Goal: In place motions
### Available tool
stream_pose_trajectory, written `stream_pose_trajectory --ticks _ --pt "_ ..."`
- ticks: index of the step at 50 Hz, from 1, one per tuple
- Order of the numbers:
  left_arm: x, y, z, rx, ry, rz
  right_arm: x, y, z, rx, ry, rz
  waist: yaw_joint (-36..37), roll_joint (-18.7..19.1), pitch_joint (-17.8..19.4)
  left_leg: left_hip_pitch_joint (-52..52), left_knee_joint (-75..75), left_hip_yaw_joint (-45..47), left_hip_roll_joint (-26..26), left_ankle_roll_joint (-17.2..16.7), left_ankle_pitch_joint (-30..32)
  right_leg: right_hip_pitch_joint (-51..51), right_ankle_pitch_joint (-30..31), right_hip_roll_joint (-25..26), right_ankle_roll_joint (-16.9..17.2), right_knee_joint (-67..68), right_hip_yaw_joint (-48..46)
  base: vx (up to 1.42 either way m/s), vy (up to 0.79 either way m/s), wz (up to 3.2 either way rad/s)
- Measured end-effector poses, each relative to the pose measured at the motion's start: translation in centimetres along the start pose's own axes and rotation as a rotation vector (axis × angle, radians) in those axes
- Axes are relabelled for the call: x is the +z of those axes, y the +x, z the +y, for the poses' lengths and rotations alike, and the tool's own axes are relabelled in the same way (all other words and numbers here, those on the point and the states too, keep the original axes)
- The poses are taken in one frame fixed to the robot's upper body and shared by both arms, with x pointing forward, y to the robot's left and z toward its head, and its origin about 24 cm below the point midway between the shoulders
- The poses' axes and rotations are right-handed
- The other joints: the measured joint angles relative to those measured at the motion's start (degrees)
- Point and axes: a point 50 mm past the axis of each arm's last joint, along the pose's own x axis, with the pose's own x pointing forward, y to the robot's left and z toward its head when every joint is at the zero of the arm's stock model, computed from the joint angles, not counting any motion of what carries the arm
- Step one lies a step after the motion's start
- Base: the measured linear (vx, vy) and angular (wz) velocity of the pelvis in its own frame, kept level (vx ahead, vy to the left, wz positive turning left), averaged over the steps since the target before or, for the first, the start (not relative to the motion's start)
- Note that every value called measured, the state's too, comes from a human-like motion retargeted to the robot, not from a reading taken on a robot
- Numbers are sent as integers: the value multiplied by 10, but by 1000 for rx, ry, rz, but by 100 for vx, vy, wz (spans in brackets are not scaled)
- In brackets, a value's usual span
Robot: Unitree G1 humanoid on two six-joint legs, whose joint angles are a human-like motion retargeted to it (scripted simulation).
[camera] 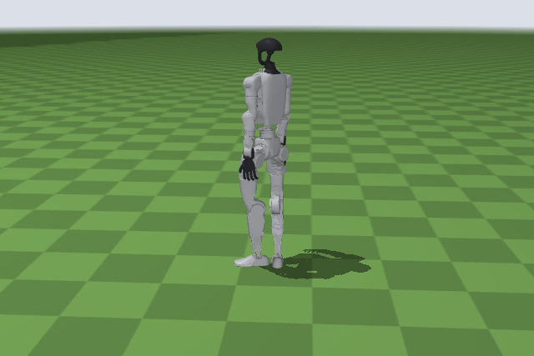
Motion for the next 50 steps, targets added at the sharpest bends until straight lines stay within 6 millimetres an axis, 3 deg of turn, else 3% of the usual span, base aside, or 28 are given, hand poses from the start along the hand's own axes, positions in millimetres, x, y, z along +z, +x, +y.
stream_pose_trajectory --ticks 7,10,11,15,21,23,25,27,28,30,33,39,50 --pt "13 0 -1 -6 43 -25 -18 1 5 -5 15 45 -7 37 6 0 0 -54 16 7 -9 5 73 -31 -17 112 -21 33 -10 73" --pt "20 -1 0 -4 62 -37 -28 1 6 -8 38 78 -20 64 13 0 -2 -80 38 8 -5 -36 104 -63 -55 236 40 26 -13 102" --pt "22 -1 1 -2 65 -40 -31 1 6 -7 42 90 -25 66 13 -3 -4 -86 37 9 -1 -58 106 -62 -37 265 87 22 -18 107" --pt "26 -2 6 11 71 -46 -38 1 12 -3 55 127 -57 78 7 -26 -6 -129 42 16 13 -142 84 17 40 310 263 11 -23 122" --pt "31 -4 16 39 92 -50 -39 2 23 24 48 119 -100 71 15 -54 1 -213 31 21 28 -171 -12 110 45 200 383 0 -27 126" --pt "32 -4 18 47 98 -47 -41 2 24 32 35 122 -117 53 19 -51 2 -242 8 22 32 -166 -37 118 38 128 421 3 -19 159" --pt "29 -4 18 53 94 -39 -44 2 25 35 18 131 -127 31 23 -39 3 -263 -20 25 33 -153 -36 116 -6 47 444 7 -10 120" --pt "24 -4 19 66 79 -27 -48 1 26 45 -4 141 -108 7 15 -28 -2 -253 -43 27 30 -135 -21 135 -27 19 522 10 -3 -23" --pt "22 -4 18 69 74 -17 -49 1 27 50 -13 148 -75 -3 7 -27 -2 -228 -46 25 26 -130 -17 105 -28 15 469 7 0 -58" --pt "17 -3 10 71 88 7 -52 1 26 56 1 160 -77 1 5 -28 2 -260 -53 28 29 -122 -16 92 -15 5 423 1 1 51" --pt "11 -1 -1 62 40 7 -44 1 21 34 -9 135 -45 1 11 -17 3 -242 -47 28 23 -106 -8 93 -20 -11 430 -4 0 -11" --pt "-4 -1 -6 15 58 50 -25 3 23 39 -11 64 -80 12 -5 -17 9 -262 -49 24 16 -94 -12 102 -27 -34 426 -2 2 28" --pt "15 0 -10 -3 88 -2 -5 2 23 75 -58 3 -68 -4 -15 -51 120 -230 -33 5 -24 -111 -16 80 -6 -9 437 -11 2 -18"
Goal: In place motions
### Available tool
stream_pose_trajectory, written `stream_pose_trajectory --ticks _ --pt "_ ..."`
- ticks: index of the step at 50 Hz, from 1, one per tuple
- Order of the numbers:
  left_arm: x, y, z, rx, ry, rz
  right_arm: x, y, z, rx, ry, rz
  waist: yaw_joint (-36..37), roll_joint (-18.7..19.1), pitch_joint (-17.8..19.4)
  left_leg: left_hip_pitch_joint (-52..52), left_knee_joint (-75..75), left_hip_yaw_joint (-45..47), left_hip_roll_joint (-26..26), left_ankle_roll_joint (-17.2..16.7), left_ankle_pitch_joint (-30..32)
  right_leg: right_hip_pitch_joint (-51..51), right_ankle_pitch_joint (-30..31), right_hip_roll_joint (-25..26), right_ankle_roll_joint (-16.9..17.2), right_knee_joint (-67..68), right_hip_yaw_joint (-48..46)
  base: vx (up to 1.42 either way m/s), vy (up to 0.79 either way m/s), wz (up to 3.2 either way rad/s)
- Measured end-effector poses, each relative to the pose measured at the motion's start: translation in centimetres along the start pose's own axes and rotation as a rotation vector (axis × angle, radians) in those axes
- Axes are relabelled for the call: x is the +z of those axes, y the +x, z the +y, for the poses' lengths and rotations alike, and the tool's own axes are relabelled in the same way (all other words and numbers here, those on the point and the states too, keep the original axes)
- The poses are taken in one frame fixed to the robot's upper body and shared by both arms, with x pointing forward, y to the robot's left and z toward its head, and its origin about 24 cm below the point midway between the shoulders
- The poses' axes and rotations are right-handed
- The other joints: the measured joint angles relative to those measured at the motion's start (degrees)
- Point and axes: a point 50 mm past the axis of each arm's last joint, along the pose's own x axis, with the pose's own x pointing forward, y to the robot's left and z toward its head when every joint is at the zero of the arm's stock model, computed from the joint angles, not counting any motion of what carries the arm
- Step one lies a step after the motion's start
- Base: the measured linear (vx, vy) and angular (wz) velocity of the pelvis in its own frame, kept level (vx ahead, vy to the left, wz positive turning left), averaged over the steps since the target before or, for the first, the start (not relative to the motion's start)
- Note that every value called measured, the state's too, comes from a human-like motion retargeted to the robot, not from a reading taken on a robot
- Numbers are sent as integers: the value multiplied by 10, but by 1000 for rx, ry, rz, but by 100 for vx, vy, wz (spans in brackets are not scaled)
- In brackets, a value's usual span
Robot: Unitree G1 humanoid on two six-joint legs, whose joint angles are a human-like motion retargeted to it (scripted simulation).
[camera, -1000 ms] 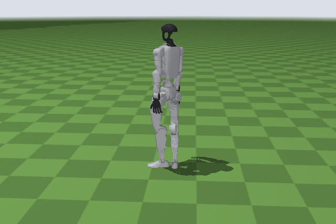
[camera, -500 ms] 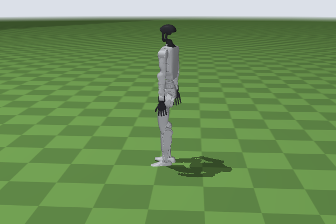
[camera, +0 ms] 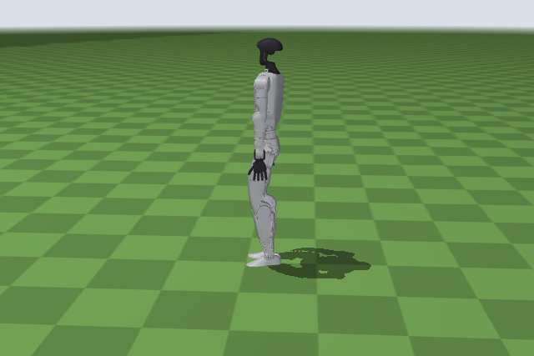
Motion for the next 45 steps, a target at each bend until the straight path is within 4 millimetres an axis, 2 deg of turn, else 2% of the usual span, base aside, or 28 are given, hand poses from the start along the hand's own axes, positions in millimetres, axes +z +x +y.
stream_pose_trajectory --ticks 5,10,13,15,17,20,23,26,30,32,34,39,41,43,45 --pt "0 0 -2 -4 -9 -5 0 0 -3 -9 -26 7 2 -8 1 -14 54 -24 -5 0 26 -7 12 -11 9 10 39 -7 9 -89" --pt "-11 0 -4 -1 -18 28 -3 -1 -6 -3 -2 8 24 -7 7 -10 53 -180 -38 -26 35 -17 35 -3 14 18 111 -8 11 -177" --pt "-18 0 -7 -2 -39 55 -5 -2 -11 -12 0 11 37 5 8 6 26 -249 -45 -21 33 -29 53 19 15 23 163 -9 8 -226" --pt "-22 0 -7 -5 -49 67 -6 -3 -15 -23 5 9 33 21 5 15 0 -236 -30 -10 26 -39 65 37 15 22 188 -12 8 -184" --pt "-21 0 -6 -7 -44 67 -6 -4 -19 -34 21 3 3 38 1 17 -22 -197 -17 24 12 -50 76 47 17 18 197 -20 10 -104" --pt "-7 0 -1 2 -22 31 -3 -5 -27 -55 66 -20 -52 66 8 23 -60 -164 -2 49 -2 -73 92 67 15 15 203 -29 13 -68" --pt "14 -2 11 22 -4 -29 0 -6 -31 -68 122 -38 -89 77 23 22 -80 -127 14 45 -3 -94 89 80 19 17 221 -34 17 -120" --pt "31 -5 29 53 2 -81 -1 -6 -30 -78 171 -29 -96 73 41 29 -92 -61 28 44 -5 -108 72 92 -4 25 229 -32 20 -196" --pt "40 -11 52 115 0 -99 -10 -4 -25 -80 211 15 -94 73 55 41 -103 26 49 39 -8 -122 41 67 -72 39 116 -24 25 -204" --pt "36 -12 60 153 -18 -82 -20 -4 -23 -62 194 55 -83 77 51 44 -106 83 62 33 -13 -123 17 40 -105 45 13 -18 29 -253" --pt "29 -13 64 172 -45 -66 -29 -5 -23 -57 163 91 -72 81 47 48 -109 139 74 25 -19 -118 -10 17 -120 51 -81 -18 29 -257" --pt "14 -11 64 170 -99 -29 -43 -6 -23 -86 119 147 -55 100 40 63 -117 268 104 3 -34 -68 -83 -33 -118 79 -364 -20 30 -247" --pt "10 -11 61 164 -94 -13 -49 -6 -21 -83 135 168 -56 104 34 69 -120 298 107 -6 -40 -42 -94 -46 -100 82 -449 -19 32 -198" --pt "8 -10 57 159 -80 -4 -55 -7 -17 -68 165 191 -57 99 24 74 -125 323 98 -13 -44 -32 -75 -54 -93 70 -489 -19 30 -185" --pt "9 -8 52 147 -68 -5 -61 -7 -13 -48 199 215 -40 85 6 79 -129 358 82 -24 -51 -41 -20 -62 -100 52 -485 -21 25 -216"
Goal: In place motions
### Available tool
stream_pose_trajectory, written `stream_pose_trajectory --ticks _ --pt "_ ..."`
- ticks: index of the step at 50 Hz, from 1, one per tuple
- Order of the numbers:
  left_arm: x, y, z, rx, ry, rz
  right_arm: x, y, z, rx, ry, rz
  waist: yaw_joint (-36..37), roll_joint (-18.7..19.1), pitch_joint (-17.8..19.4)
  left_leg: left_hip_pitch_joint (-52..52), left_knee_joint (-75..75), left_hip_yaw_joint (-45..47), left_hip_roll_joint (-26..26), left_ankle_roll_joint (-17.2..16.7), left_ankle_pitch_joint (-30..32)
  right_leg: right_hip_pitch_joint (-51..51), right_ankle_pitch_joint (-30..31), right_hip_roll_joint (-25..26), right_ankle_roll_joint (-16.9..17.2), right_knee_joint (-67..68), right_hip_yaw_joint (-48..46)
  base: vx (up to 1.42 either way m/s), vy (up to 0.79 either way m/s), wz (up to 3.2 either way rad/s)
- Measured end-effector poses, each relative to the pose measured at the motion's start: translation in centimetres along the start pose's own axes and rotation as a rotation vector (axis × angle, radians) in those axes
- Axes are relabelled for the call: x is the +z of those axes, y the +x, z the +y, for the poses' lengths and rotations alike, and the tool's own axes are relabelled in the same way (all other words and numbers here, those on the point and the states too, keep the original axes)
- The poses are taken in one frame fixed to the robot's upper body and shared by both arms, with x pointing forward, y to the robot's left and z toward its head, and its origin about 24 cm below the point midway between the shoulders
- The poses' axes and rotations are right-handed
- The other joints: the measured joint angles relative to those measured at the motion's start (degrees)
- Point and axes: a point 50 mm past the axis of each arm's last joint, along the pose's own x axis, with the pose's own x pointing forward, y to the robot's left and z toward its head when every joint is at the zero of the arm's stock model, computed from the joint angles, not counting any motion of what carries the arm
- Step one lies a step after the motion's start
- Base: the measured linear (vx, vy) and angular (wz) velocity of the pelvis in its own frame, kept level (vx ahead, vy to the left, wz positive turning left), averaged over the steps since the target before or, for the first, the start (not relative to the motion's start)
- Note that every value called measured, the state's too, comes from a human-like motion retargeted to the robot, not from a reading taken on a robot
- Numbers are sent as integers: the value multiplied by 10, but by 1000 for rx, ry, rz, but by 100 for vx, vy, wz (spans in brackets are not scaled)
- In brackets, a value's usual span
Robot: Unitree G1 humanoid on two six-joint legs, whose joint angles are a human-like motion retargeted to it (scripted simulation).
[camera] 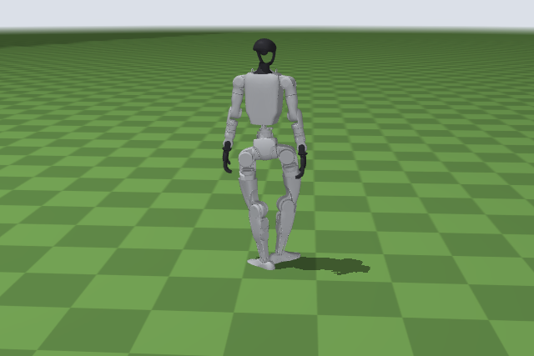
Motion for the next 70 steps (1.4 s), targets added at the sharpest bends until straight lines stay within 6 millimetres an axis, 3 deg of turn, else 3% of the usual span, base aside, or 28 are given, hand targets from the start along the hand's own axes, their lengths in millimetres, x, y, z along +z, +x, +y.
stream_pose_trajectory --ticks 2,5,11,15,20,23,26,28,30,32,33,35,38,42,47,50,52,53,56,65,70 --pt "2 0 -9 -24 1 -9 -3 1 4 11 24 13 10 -9 -6 6 0 23 -10 -5 -6 -13 38 5 -10 -14 37 -30 20 -180" --pt "9 0 -23 -72 5 -25 1 1 8 22 31 4 -5 -4 2 13 8 34 -3 -10 -14 -13 43 20 -12 -25 59 -30 17 -104" --pt "37 -4 -54 -152 146 -78 6 1 8 11 -3 -26 -49 43 0 24 1 65 15 -25 -20 -21 38 46 10 -6 82 -27 23 -70" --pt "60 -9 -69 -195 255 -162 6 1 11 11 5 -6 -75 66 -7 28 8 83 29 -37 -8 -28 31 65 -8 -17 115 -22 17 -34" --pt "80 -14 -79 -221 327 -264 9 1 20 45 41 -11 -85 64 -17 44 41 84 44 -46 31 -32 16 73 -31 -21 171 -20 8 -38" --pt "74 -12 -74 -209 309 -252 18 0 21 47 -9 -43 -70 45 -30 56 68 99 42 -47 60 -38 5 63 -29 -9 209 -21 5 -98" --pt "57 -7 -64 -186 263 -195 32 -2 18 32 -83 -94 -76 18 -40 63 128 98 47 -25 96 -43 -6 38 -21 5 238 -23 2 -58" --pt "42 -4 -56 -163 224 -136 43 -4 15 21 -131 -130 -133 7 -37 29 236 25 85 20 108 -36 -3 17 -14 -2 205 -19 1 109" --pt "25 -2 -48 -138 184 -69 54 -7 11 8 -170 -160 -185 2 -26 -44 386 -94 137 89 102 -21 4 13 -9 -17 160 -19 5 111" --pt "8 -1 -43 -119 147 -3 62 -10 5 -7 -196 -176 -186 -5 -18 -102 481 -192 148 117 96 -7 10 11 3 -19 156 -19 11 -142" --pt "1 -1 -43 -114 123 24 65 -12 2 -16 -214 -180 -142 -16 -22 -101 500 -192 143 104 87 -12 7 5 15 -3 209 -15 16 -471" --pt "-12 0 -44 -113 86 61 72 -14 -4 -39 -225 -196 2 -61 -29 -85 489 -173 74 67 86 -24 -3 -6 34 28 376 -18 18 -607" --pt "-23 0 -47 -120 70 74 76 -16 -10 -61 -178 -213 -4 -76 6 -111 497 -267 21 71 69 -1 16 -3 15 13 393 -19 12 -183" --pt "-29 0 -52 -140 68 79 84 -20 -17 -56 -135 -228 21 -92 45 -120 436 -304 -23 82 35 14 33 2 12 9 471 -24 9 -200" --pt "-34 0 -55 -151 88 95 75 -18 -19 -61 -117 -207 34 -76 61 -130 299 -384 -71 59 9 29 67 31 5 -17 521 -10 4 -153" --pt "-31 0 -56 -157 96 87 65 -15 -18 -52 -105 -179 38 -59 65 -112 211 -385 -64 52 18 38 83 56 3 -30 538 0 -2 -132" --pt "-26 0 -54 -158 102 70 50 -11 -16 -34 -88 -130 44 -44 70 -94 140 -393 -57 43 75 51 93 82 2 -38 560 11 -4 -159" --pt "-24 1 -53 -158 106 62 43 -9 -14 -28 -81 -104 43 -42 69 -85 115 -378 -52 58 97 55 96 88 4 -41 569 15 -4 -115" --pt "-17 1 -50 -161 122 40 21 -5 -11 -21 -53 -17 9 -22 48 -63 87 -324 -28 39 90 51 103 102 7 -47 565 15 -4 -27" --pt "42 -4 -54 -183 244 -136 -28 1 2 33 156 103 -12 -7 27 -41 50 -275 -27 41 93 48 117 107 11 -55 581 7 -3 -20" --pt "66 -8 -56 -191 265 -226 -26 1 3 5 143 103 -25 1 27 -44 48 -269 -25 42 89 42 121 112 15 -56 589 1 -1 -9"
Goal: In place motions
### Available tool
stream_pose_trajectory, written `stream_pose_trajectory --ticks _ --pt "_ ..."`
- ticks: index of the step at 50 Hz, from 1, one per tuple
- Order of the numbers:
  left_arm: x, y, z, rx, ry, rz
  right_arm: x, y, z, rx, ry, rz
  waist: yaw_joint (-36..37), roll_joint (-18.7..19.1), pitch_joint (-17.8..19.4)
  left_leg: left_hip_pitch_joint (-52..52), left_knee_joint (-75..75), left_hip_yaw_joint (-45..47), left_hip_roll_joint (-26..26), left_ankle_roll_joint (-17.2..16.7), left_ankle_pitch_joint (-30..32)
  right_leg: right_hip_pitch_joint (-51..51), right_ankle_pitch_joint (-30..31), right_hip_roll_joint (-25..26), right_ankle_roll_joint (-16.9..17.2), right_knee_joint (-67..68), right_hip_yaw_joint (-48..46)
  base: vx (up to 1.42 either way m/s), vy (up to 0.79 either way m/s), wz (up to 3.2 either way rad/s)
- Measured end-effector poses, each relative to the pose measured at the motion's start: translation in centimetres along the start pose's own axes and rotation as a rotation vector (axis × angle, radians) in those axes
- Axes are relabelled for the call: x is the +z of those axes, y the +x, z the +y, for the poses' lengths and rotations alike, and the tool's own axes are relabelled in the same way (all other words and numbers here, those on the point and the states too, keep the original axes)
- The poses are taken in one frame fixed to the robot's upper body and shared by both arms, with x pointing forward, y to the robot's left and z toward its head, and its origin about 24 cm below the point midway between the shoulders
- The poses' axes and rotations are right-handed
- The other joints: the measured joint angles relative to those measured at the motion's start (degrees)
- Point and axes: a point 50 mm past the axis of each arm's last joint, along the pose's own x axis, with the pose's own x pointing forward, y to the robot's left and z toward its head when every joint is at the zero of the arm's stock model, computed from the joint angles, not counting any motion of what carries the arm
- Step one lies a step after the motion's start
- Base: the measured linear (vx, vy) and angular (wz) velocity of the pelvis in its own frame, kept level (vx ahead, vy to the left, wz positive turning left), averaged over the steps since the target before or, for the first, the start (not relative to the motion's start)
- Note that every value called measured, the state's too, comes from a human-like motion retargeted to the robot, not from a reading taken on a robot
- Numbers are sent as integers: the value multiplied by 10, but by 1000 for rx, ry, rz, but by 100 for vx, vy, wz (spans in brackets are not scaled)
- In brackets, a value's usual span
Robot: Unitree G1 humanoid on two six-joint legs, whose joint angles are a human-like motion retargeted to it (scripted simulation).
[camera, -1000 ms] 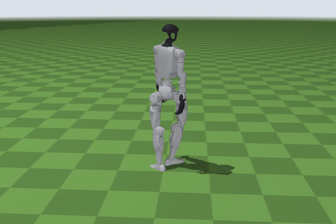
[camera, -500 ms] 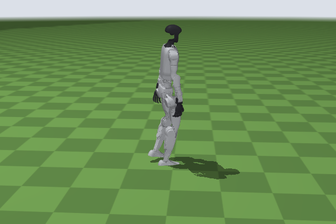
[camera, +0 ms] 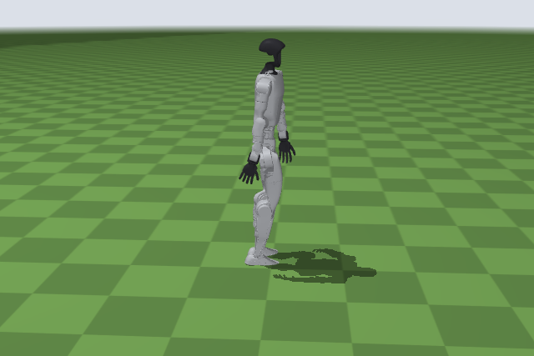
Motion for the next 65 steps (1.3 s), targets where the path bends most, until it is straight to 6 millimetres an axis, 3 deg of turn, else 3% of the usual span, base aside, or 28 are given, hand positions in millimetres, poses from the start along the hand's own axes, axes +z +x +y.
stream_pose_trajectory --ticks 4,8,13,21,25,30,35,38,43,46,51,53,55,57,59,65 --pt "0 -1 4 2 19 1 11 -1 4 12 -39 -37 -3 -1 1 1 -2 1 -2 -1 -1 1 3 1 -1 -4 6 5 -3 -8" --pt "-13 -1 4 5 14 38 25 -3 6 23 -79 -90 2 -6 0 1 -3 -3 -5 -1 1 4 5 1 -4 -7 7 5 -4 15" --pt "-44 -4 1 6 -44 124 47 -9 3 5 -128 -177 6 -18 0 0 -7 -20 -16 2 7 14 7 -7 2 -17 -5 5 -5 36" --pt "-109 -18 -7 16 -163 333 75 -19 -6 -23 -131 -281 27 -39 2 2 -2 -30 -28 2 7 24 12 -19 4 -24 -10 1 -1 11" --pt "-128 -24 -9 20 -192 394 85 -23 -8 -25 -119 -310 33 -38 6 -5 5 -40 -26 2 9 23 11 -16 -5 -22 -18 -1 -2 16" --pt "-110 -18 -2 -1 -130 313 79 -21 -12 -43 -66 -297 60 -42 12 -48 40 -71 -31 10 19 25 11 -30 -11 -29 -67 -3 -11 68" --pt "-72 -9 4 9 -4 187 48 -12 -15 -30 -25 -179 91 -52 29 -78 52 -132 -59 17 14 35 -15 -50 -21 -29 -143 6 -20 195" --pt "-55 -5 -1 -6 11 119 27 -7 -15 -23 -63 -84 103 -63 32 -72 44 -64 -52 21 -29 40 -36 -73 -16 -27 -209 23 -28 283" --pt "-38 -2 -7 -40 -27 42 12 -4 -14 -23 -179 -21 120 -84 34 -30 32 173 -5 -9 -84 50 -74 -112 6 -19 -329 27 -32 307" --pt "-39 -3 -1 -13 -44 55 14 -3 -12 -30 -233 -42 111 -93 23 -7 28 285 9 -18 -87 60 -93 -129 29 -12 -419 38 -35 349" --pt "-45 -6 14 64 -96 101 20 -3 -9 -53 -231 -105 85 -105 -16 -4 42 327 22 -5 -89 70 -104 -144 71 -3 -548 52 -38 325" --pt "-47 -7 18 81 -120 103 25 -4 -9 -61 -209 -130 81 -106 -28 13 41 370 32 -18 -85 75 -101 -145 83 2 -589 56 -34 239" --pt "-50 -7 20 92 -149 102 33 -7 -12 -71 -184 -158 80 -98 -35 27 18 418 39 -35 -31 81 -99 -137 94 11 -618 49 -27 193" --pt "-54 -7 17 97 -181 108 42 -10 -15 -87 -161 -192 75 -88 -39 20 7 381 41 -47 -9 92 -91 -136 104 21 -657 46 -21 161" --pt "-60 -7 10 94 -219 125 51 -13 -18 -101 -139 -231 80 -82 -41 -1 6 322 30 -35 -23 101 -76 -143 110 34 -665 50 -18 94" --pt "-70 -6 -11 81 -275 173 69 -18 -16 -66 -29 -329 101 -59 -29 5 -18 262 7 -27 -42 137 -28 -157 121 76 -671 49 -13 76"
